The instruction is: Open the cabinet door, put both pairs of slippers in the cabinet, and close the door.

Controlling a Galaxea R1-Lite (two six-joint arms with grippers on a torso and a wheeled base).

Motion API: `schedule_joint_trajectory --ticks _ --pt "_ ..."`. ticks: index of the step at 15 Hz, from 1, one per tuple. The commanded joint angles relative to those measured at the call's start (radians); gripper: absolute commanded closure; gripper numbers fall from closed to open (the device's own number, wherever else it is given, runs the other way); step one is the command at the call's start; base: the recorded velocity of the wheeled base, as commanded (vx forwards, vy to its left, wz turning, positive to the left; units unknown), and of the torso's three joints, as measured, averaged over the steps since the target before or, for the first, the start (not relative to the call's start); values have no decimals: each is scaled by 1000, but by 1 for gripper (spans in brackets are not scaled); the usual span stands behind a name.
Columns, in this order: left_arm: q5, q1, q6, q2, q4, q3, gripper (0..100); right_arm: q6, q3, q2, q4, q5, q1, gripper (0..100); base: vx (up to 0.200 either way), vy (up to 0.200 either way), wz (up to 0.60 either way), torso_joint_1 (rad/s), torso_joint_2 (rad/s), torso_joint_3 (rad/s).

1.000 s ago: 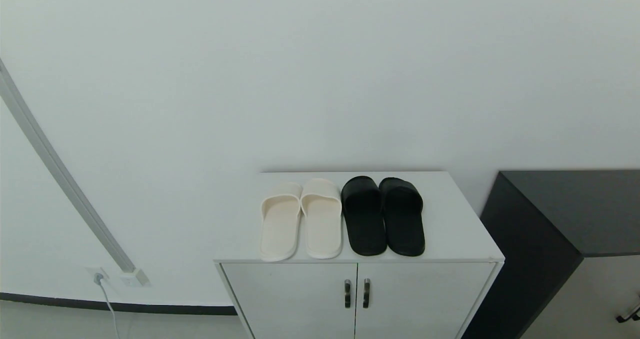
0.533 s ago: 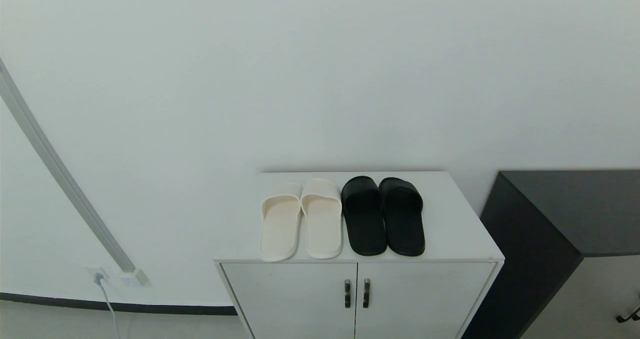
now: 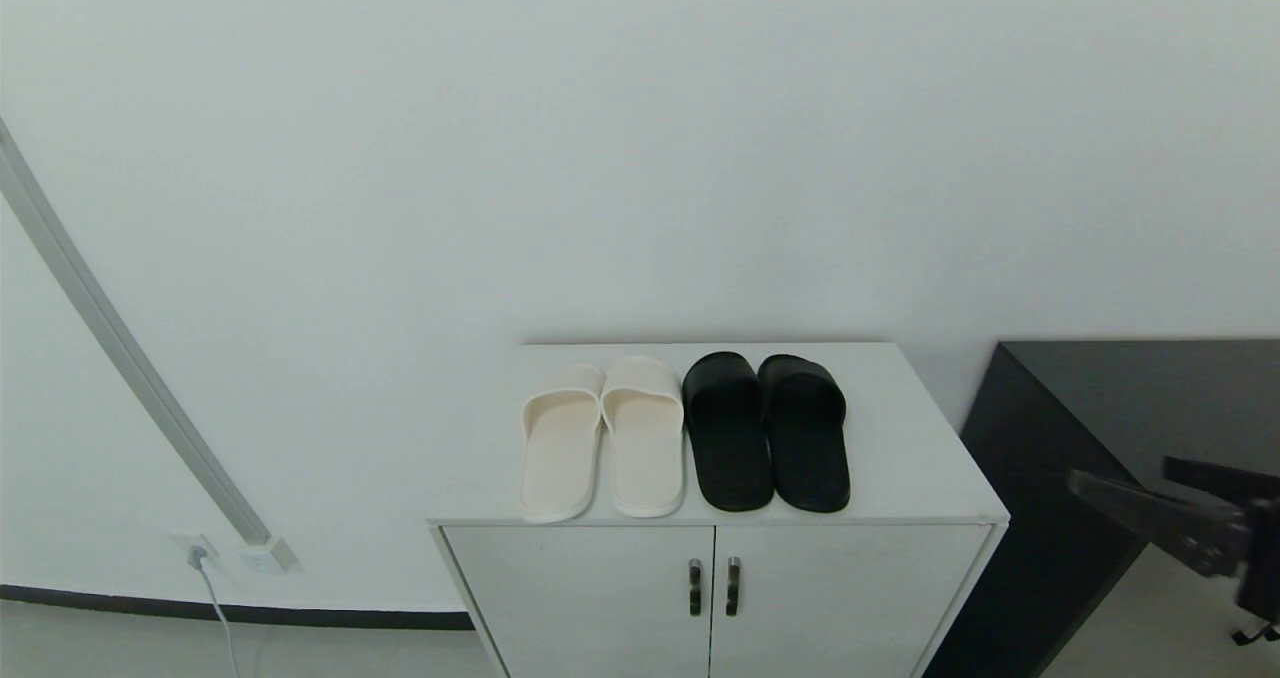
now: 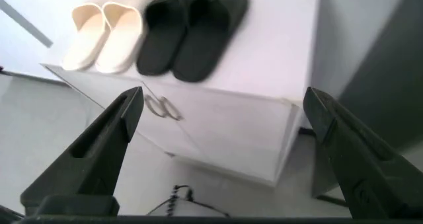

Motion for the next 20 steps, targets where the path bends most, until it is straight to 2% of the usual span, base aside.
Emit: schedule_joint_trajectory --ticks 1,7,12,20 --pt "0 1 0 1 0 0 100 76 -196 312 -40 -108 167 0 0 0 0 0 0 0" --pt "1 1 0 1 0 0 100 104 -360 670 -284 -273 203 0 0 0 0 0 0 0" --pt "0 0 0 1 0 0 100 101 -546 928 -330 -342 194 0 0 0 0 0 0 0" --pt "0 0 -2 1 0 0 100 30 -782 1206 -405 -385 151 0 0 0 0 0 0 0"
